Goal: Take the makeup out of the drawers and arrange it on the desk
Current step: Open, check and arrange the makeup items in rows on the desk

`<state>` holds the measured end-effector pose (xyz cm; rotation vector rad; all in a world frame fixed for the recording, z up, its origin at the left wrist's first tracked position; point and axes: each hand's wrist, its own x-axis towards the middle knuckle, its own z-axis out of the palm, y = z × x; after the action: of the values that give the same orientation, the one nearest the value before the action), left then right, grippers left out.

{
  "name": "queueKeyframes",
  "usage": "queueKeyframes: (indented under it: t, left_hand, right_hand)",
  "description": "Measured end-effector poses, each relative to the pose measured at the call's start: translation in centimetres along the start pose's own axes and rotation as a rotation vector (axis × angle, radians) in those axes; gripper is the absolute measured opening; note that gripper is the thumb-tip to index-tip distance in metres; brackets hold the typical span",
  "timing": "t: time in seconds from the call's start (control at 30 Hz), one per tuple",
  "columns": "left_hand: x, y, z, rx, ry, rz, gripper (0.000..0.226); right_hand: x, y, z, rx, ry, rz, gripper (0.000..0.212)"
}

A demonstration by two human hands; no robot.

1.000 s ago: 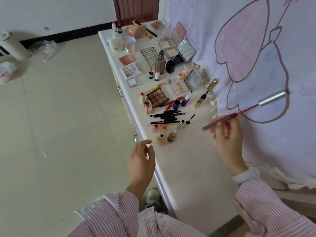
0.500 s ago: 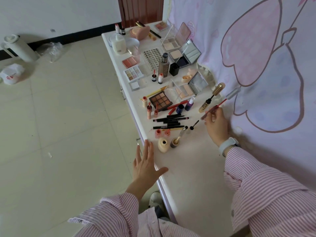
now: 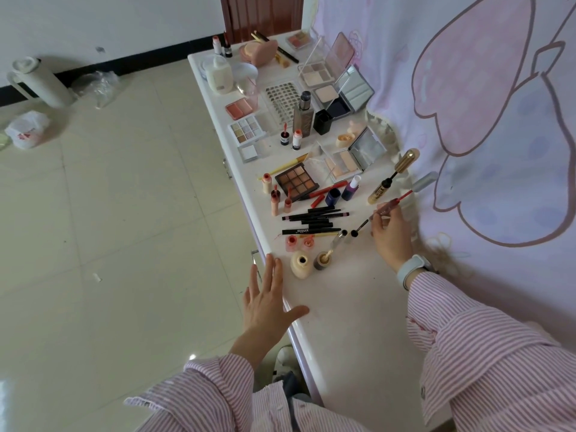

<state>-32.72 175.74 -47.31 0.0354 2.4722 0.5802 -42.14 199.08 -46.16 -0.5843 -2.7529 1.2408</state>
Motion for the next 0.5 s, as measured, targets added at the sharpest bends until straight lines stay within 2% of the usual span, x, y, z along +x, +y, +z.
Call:
queueKeyframes:
  t: [0.5]
  left_hand:
    - [0.09, -0.19, 0.12, 0.003, -0.005, 0.003, 0.105]
  right_hand:
    - [0.47, 0.14, 0.53, -0.057, 0.003, 0.016, 0.022]
